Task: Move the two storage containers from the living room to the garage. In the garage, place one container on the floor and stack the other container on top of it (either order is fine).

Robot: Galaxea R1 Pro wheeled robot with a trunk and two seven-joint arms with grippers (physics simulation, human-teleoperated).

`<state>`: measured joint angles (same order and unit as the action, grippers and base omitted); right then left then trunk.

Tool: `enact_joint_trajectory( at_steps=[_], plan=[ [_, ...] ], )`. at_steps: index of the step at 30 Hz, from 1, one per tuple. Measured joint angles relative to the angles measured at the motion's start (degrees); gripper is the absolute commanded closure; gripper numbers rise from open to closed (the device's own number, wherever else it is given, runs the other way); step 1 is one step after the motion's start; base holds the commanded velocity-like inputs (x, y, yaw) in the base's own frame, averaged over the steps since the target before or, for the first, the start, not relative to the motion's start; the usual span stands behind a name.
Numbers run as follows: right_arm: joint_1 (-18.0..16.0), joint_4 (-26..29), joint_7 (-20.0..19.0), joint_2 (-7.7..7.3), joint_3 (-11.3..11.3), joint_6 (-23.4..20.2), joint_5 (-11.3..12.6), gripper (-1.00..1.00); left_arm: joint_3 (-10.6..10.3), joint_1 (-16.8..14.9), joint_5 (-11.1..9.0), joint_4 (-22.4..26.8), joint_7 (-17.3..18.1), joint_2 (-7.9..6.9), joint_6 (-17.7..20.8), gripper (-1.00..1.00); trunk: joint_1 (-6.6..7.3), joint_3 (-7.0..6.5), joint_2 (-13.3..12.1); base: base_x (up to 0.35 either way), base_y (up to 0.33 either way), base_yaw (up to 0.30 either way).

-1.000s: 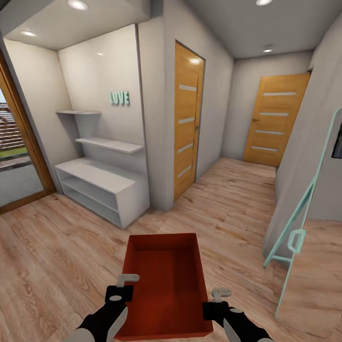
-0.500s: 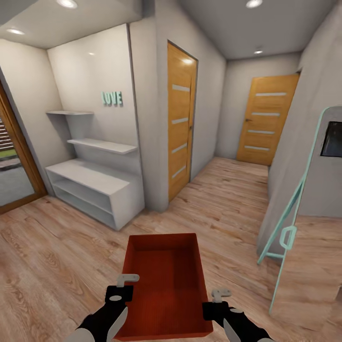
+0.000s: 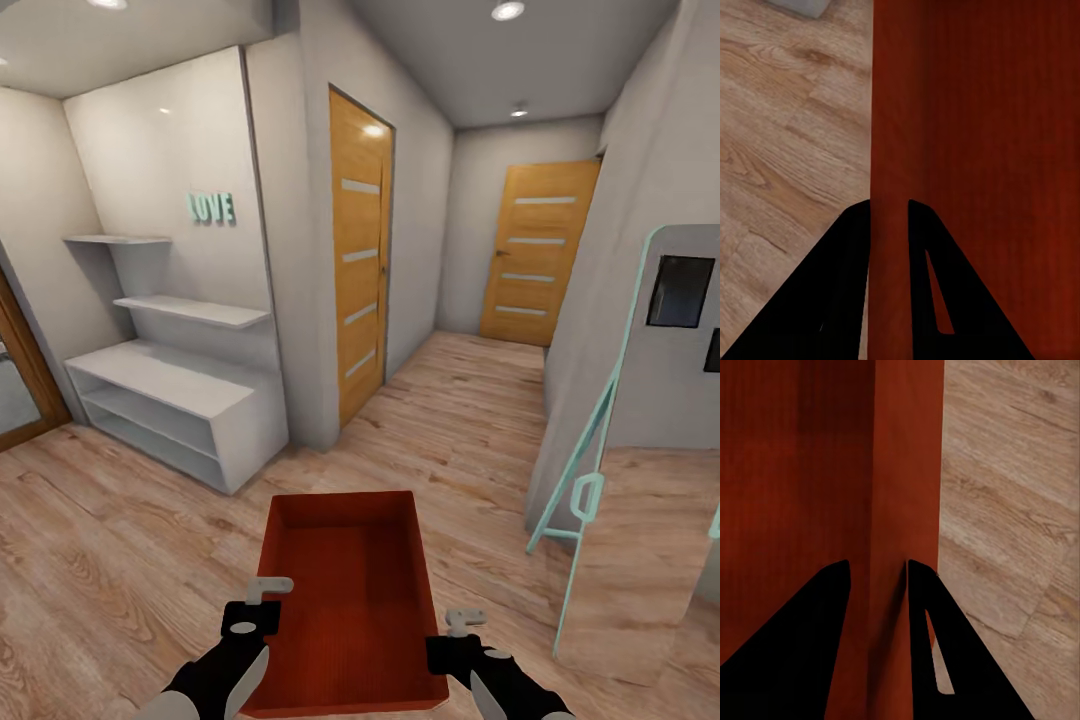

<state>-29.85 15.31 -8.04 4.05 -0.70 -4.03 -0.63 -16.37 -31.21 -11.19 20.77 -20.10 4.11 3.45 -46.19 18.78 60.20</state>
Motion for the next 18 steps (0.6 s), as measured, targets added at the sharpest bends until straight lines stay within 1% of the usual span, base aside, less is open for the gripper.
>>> enact_joint_trajectory(
  at_steps=[14, 16, 18],
  plan=[
    [0.0, -0.06, -0.01, 0.0, -0.03, 0.07, 0.0, 1.0, 0.04, 0.0, 0.09, 0.01, 0.04, 0.0, 0.01, 1.0, 0.01, 0.0, 0.0, 0.333, 0.0, 0.0],
    [-0.01, -0.1, 0.01, 0.0, 0.0, 0.11, 0.04, 1.0, 0.04, 0.0, 0.1, 0.0, 0.03, 0.0, 0.0, 1.0, 0.0, 0.0, 0.0, 0.264, 0.0, -0.034],
    [0.0, 0.04, 0.0, 0.0, 0.01, 0.01, 0.0, 1.0, 0.06, -0.01, 0.06, -0.01, 0.03, 0.01, -0.05, 1.0, -0.01, 0.0, 0.0, 0.13, 0.0, -0.143]
  ],
)
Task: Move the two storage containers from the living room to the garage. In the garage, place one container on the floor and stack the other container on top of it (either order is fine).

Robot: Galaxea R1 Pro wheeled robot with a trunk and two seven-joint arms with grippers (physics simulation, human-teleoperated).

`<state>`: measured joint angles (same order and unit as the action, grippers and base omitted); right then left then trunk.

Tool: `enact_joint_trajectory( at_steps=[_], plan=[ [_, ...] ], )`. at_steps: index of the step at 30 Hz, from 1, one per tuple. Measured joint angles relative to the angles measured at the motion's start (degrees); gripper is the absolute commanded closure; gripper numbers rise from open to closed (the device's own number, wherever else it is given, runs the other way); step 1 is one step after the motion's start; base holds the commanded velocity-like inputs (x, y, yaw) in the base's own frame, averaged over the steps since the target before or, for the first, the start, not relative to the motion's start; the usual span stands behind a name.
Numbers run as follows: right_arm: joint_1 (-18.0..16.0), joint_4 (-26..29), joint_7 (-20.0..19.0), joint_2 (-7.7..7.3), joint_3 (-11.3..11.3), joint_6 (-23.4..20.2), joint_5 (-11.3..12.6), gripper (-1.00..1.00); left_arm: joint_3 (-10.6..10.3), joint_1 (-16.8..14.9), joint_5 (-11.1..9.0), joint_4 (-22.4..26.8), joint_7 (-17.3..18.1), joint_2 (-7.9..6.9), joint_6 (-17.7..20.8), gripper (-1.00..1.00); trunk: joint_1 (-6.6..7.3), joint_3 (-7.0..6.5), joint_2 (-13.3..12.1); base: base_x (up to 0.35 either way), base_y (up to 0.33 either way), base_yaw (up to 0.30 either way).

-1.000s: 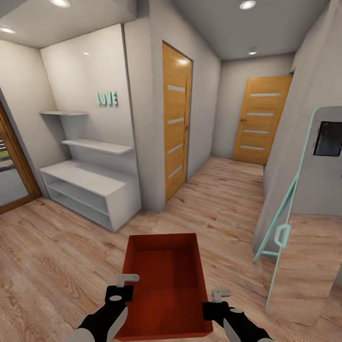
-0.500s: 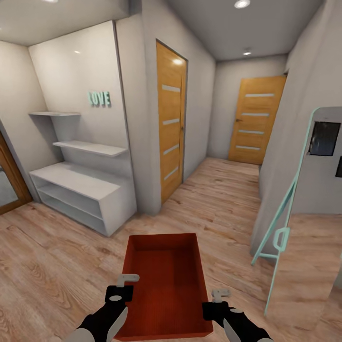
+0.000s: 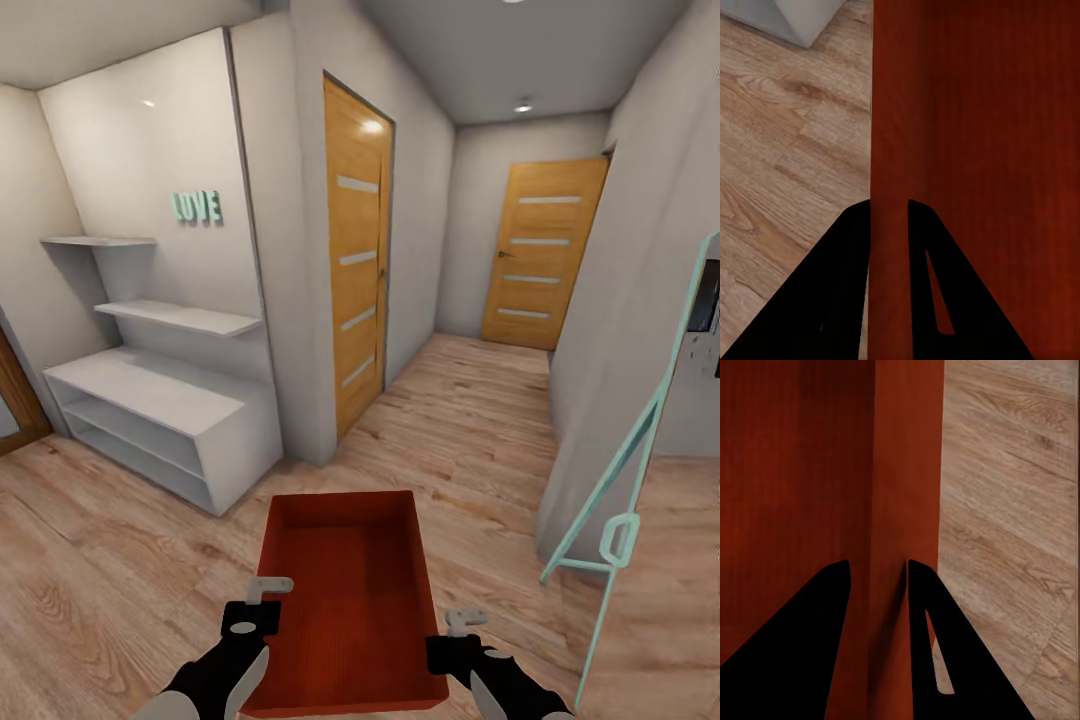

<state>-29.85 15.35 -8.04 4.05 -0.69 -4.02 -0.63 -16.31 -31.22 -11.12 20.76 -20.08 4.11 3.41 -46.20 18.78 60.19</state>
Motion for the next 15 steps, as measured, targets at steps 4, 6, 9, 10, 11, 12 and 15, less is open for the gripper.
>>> enact_joint_trajectory(
  at_steps=[4, 6, 9, 10, 11, 12, 15],
  plan=[
    [0.0, -0.13, 0.02, 0.0, 0.03, 0.12, 0.08, 1.0, -0.05, 0.0, 0.02, -0.01, -0.02, 0.0, 0.02, 1.0, -0.01, 0.0, 0.0, 0.038, 0.0, -0.242],
    [0.01, -0.15, 0.02, 0.0, 0.03, 0.14, 0.1, 1.0, -0.07, 0.0, 0.01, -0.02, -0.02, 0.0, 0.02, 1.0, -0.02, 0.0, 0.0, 0.008, 0.0, -0.274],
    [-0.01, -0.14, -0.01, 0.0, -0.02, 0.12, 0.03, 1.0, -0.06, 0.0, 0.0, -0.02, -0.02, 0.0, 0.02, 1.0, -0.02, 0.0, 0.0, 0.002, 0.0, -0.28],
    [0.0, -0.12, -0.01, 0.0, -0.02, 0.09, 0.03, 1.0, -0.09, 0.0, -0.03, -0.02, -0.02, -0.01, 0.02, 1.0, -0.02, 0.0, 0.0, 0.001, 0.0, -0.28],
    [0.01, -0.09, 0.0, 0.0, 0.0, 0.06, 0.04, 1.0, -0.09, 0.0, -0.06, -0.02, -0.04, 0.0, 0.02, 1.0, -0.02, 0.0, 0.0, 0.001, 0.0, -0.267],
    [0.01, -0.08, -0.01, 0.0, -0.01, 0.05, 0.02, 1.0, -0.1, 0.0, -0.06, -0.02, -0.04, 0.0, 0.02, 1.0, -0.02, 0.0, 0.0, 0.0, 0.0, -0.228],
    [0.0, -0.08, 0.01, 0.0, 0.02, 0.04, 0.06, 1.0, -0.11, 0.01, -0.1, 0.0, -0.06, -0.01, 0.03, 1.0, -0.02, 0.0, 0.0, 0.0, 0.0, -0.106]
  ],
)
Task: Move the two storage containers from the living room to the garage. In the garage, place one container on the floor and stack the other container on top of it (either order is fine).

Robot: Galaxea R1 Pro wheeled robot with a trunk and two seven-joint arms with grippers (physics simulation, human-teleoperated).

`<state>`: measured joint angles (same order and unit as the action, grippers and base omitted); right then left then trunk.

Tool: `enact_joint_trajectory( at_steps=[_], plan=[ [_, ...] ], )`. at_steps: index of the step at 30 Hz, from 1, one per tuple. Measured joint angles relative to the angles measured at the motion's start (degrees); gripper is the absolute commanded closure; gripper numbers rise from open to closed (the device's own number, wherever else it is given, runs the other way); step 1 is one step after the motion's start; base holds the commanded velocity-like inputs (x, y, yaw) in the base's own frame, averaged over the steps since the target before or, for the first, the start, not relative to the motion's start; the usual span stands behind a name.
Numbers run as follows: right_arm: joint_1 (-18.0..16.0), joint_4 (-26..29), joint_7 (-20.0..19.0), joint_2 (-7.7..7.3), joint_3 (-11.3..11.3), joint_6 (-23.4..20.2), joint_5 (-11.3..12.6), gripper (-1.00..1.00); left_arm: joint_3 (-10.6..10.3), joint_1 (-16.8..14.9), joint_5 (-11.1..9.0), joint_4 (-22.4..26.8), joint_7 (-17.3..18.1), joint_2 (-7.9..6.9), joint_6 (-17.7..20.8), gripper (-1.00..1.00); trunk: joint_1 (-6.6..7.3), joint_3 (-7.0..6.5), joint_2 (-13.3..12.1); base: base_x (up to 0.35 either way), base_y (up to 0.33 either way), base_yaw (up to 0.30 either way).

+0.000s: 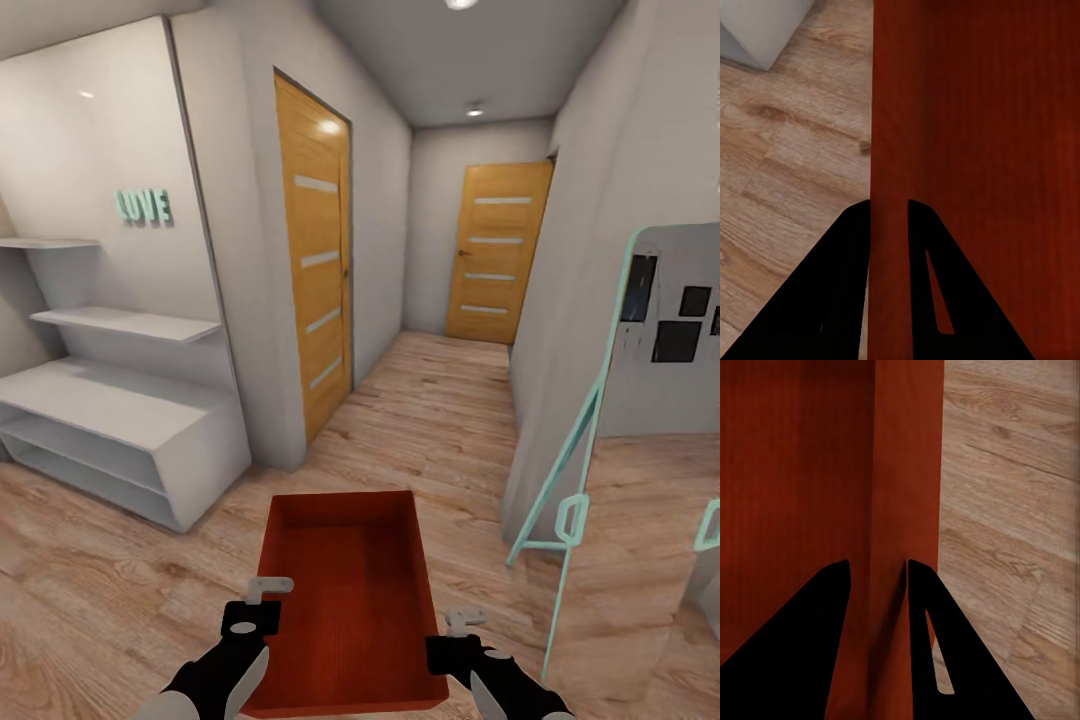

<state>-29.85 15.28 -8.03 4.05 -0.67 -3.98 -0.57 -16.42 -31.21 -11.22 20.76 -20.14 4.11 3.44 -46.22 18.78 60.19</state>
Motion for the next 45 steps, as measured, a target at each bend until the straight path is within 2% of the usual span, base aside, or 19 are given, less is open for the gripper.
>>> enact_joint_trajectory(
  at_steps=[6, 22, 45],
  plan=[
    [-0.01, -0.19, 0.01, 0.0, 0.02, 0.2, 0.07, 1.0, -0.04, 0.01, 0.03, 0.01, -0.01, -0.01, 0.01, 1.0, 0.01, 0.0, 0.0, 0.05, 0.033, -0.016],
    [0.0, 0.02, 0.01, 0.0, 0.03, -0.02, 0.03, 1.0, 0.09, 0.0, 0.09, 0.02, 0.05, 0.0, 0.01, 1.0, 0.02, 0.0, 0.0, 0.253, 0.197, 0.0],
    [0.0, -0.05, 0.04, 0.0, 0.07, 0.06, 0.09, 1.0, 0.01, 0.01, 0.03, 0.01, 0.02, -0.01, 0.0, 1.0, 0.0, 0.0, 0.0, 0.01, 0.006, 0.0]
  ],
)
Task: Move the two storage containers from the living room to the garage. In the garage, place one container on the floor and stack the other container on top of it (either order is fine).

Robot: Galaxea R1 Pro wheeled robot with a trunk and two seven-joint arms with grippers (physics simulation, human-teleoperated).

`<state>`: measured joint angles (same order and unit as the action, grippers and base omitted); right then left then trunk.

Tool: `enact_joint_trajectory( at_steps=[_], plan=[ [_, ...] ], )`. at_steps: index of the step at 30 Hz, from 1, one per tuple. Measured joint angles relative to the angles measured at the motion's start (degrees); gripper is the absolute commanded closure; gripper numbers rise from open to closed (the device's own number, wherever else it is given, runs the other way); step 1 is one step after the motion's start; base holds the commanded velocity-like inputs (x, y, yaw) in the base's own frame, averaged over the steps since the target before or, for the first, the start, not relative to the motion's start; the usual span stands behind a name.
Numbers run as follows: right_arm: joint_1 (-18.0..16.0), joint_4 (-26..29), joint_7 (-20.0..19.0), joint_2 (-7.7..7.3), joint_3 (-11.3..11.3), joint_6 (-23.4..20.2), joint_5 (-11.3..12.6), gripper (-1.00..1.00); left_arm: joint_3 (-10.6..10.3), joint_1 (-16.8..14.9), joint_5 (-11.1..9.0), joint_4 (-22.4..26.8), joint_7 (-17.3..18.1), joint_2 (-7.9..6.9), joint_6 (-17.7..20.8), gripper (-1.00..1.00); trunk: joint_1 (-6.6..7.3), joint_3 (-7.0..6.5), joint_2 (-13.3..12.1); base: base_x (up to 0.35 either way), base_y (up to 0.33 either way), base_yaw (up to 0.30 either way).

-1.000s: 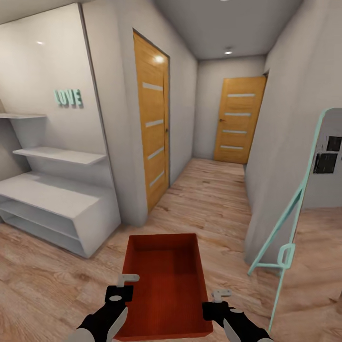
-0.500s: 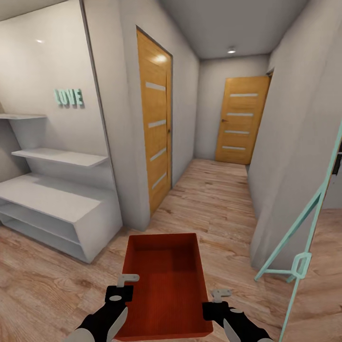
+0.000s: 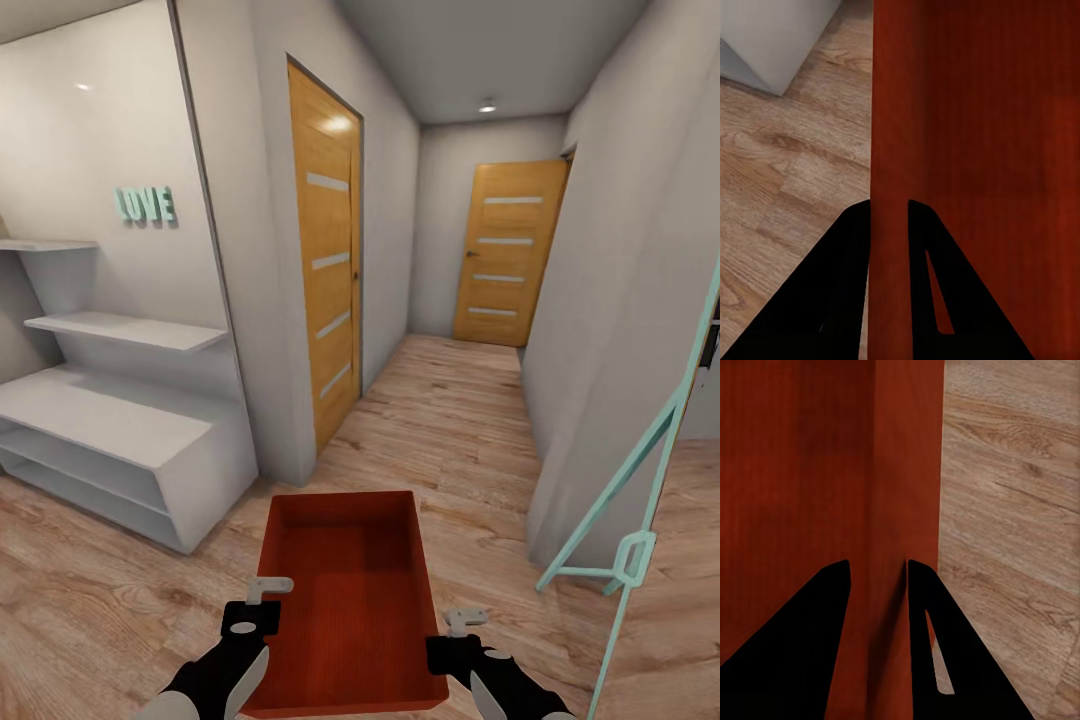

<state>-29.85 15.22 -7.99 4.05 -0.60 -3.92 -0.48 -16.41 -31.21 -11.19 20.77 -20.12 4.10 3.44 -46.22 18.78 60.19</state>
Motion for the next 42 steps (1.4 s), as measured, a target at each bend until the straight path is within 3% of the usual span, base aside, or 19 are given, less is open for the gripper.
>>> enact_joint_trajectory(
  at_steps=[42],
  plan=[
    [0.0, -0.01, 0.0, 0.0, 0.0, 0.01, 0.01, 1.0, 0.01, 0.0, 0.02, 0.0, 0.01, 0.0, 0.0, 1.0, 0.0, 0.0, 0.0, 0.0, 0.0, 0.0]
  ],
)
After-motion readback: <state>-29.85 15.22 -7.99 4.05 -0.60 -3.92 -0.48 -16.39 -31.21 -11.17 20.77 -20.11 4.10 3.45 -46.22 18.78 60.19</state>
